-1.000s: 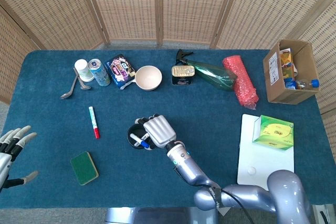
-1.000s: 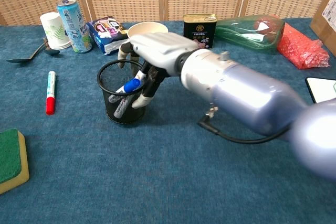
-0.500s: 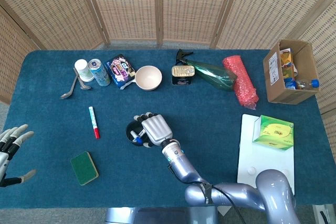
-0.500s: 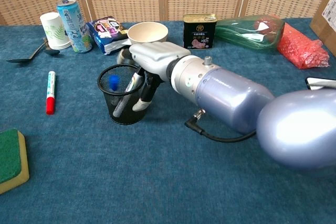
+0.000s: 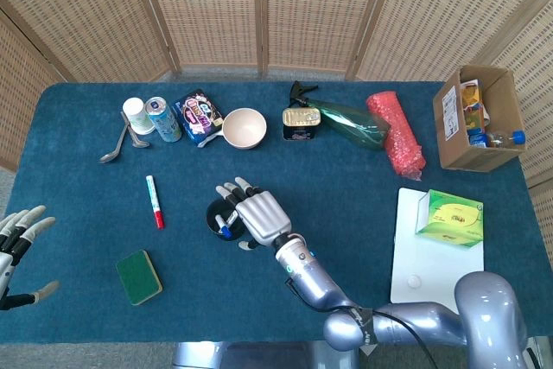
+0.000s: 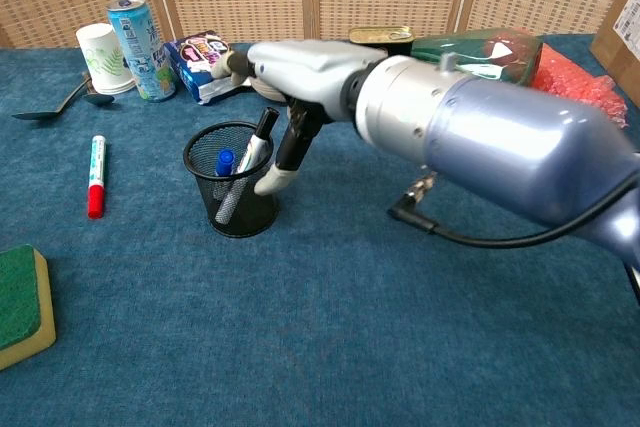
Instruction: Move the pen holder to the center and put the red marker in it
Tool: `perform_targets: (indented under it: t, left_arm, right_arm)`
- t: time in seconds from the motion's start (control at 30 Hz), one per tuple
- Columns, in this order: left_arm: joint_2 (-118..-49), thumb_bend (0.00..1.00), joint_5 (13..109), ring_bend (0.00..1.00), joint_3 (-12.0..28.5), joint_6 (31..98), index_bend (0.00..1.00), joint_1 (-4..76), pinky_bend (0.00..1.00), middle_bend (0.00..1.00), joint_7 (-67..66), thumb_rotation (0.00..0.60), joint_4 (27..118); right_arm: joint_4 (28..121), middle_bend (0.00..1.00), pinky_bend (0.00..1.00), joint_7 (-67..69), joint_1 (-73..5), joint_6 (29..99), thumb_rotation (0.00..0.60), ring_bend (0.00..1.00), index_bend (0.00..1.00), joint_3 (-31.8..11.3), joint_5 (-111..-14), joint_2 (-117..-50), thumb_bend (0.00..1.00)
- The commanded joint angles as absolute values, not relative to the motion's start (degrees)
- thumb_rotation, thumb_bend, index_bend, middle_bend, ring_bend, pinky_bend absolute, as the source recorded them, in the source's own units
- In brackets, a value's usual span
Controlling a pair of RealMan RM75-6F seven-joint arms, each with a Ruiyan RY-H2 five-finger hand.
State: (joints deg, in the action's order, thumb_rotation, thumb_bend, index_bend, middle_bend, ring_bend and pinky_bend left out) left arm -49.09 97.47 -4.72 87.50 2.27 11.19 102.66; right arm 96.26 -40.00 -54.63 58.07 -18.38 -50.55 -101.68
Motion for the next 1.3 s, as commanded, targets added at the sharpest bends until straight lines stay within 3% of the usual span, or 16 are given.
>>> perform_targets:
  t: [0.03, 0.3, 0.6, 1.0, 1.3]
  left_arm:
    - [-49.1, 0.12, 97.4, 0.00, -4.7, 87.6, 0.13, 2.2, 0.00, 0.00, 11.3, 0.600, 102.6]
    - [-49.1, 0.12, 97.3, 0.00, -4.7, 88.1, 0.13, 2.0, 0.00, 0.00, 11.5, 0.600, 102.5]
    - [-49.5, 0.13, 96.1, 0.00, -4.2, 87.7, 0.13, 2.1, 0.00, 0.00, 10.4, 0.600, 102.9]
    - [-51.2, 0.13, 94.3, 0.00, -2.8, 84.1, 0.13, 4.4, 0.00, 0.00, 8.8, 0.600, 100.3]
    - [-52.5, 0.13, 94.2, 0.00, -1.2, 81.5, 0.14, 7.9, 0.00, 0.00, 14.2, 0.600, 92.1]
  right_arm:
    - [102.1, 0.00, 0.31, -38.7, -52.5, 60.7, 0.600, 0.00, 0.00, -17.7, -53.7, -96.7, 0.00]
    - [105.5, 0.00, 0.30, -31.2, -44.9, 67.1, 0.600, 0.00, 0.00, -15.1, -66.7, -83.1, 0.00]
    - [89.0, 0.04, 0.14, -7.0, -34.1, 77.0, 0.595, 0.00, 0.00, -10.2, -82.0, -71.8, 0.00]
    - [77.2, 0.02, 0.12, 2.9, -22.4, 87.2, 0.551, 0.00, 0.00, -5.7, -84.1, -70.3, 0.00]
    - [75.3, 0.00, 0.08, 4.8, -16.4, 88.1, 0.523, 0.00, 0.00, -2.6, -83.2, -71.2, 0.00]
